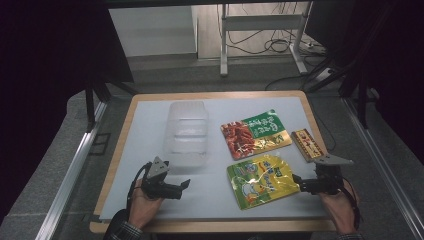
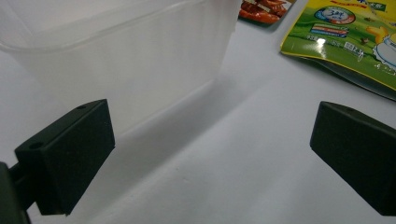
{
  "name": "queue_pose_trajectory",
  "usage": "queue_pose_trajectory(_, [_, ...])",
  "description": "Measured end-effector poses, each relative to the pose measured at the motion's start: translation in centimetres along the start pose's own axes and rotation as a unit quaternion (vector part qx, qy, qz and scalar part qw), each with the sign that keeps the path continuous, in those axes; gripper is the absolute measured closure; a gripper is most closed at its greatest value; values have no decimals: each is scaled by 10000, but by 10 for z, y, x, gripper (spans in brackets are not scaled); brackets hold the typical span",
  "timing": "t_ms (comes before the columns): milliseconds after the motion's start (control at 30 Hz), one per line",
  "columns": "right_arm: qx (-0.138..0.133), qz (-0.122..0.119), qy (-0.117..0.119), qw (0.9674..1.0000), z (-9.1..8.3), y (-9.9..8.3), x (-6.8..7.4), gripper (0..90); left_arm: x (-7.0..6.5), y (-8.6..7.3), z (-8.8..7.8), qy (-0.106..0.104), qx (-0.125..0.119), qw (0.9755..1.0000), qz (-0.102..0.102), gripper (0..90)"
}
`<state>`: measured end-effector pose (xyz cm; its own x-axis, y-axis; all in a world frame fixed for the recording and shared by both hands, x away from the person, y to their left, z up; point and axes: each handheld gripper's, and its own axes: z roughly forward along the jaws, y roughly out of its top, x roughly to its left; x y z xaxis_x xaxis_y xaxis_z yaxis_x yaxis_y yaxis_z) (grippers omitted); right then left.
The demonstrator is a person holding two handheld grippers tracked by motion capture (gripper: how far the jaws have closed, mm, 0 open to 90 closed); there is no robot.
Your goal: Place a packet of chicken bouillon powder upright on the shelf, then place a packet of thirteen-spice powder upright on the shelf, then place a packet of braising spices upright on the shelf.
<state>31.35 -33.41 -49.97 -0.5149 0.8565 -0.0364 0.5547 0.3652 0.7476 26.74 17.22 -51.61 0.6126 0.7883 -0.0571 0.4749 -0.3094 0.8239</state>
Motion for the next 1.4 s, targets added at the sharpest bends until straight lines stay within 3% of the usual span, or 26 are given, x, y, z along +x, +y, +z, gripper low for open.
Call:
queue_pose_trajectory(100, [68,-33,58,10000,3,0,0,0,0,-1,1,-25,-37,10000,8,0])
queue_pose_trajectory(267, [98,-147,81,9998,4,1,5,0,-1,0,-2,-107,-334,9992,170,0])
queue_pose_trajectory(400, [60,-158,116,9998,4,1,5,0,-2,1,-2,-108,-343,9991,229,0])
queue_pose_trajectory(533, [43,-152,132,9998,4,2,5,0,-5,0,2,-64,-182,9993,311,0])
queue_pose_trajectory(767, [11,-143,114,9998,3,2,5,0,-6,2,3,-36,-93,9997,239,3])
queue_pose_trajectory(833, [-35,-138,93,9999,3,3,4,0,-8,2,4,41,5,9995,301,14])
queue_pose_trajectory(867, [-51,-135,85,9999,3,3,4,0,-11,2,5,138,119,9987,469,16])
queue_pose_trajectory(933, [-112,-138,67,9998,2,3,4,0,-14,3,5,190,174,9980,582,19])
queue_pose_trajectory(1067, [-216,-119,45,9997,0,4,4,0,-15,5,5,2,162,9987,486,19])
queue_pose_trajectory(1400, [-226,-97,52,9997,0,3,3,0,-23,11,0,-279,33,9983,508,76])
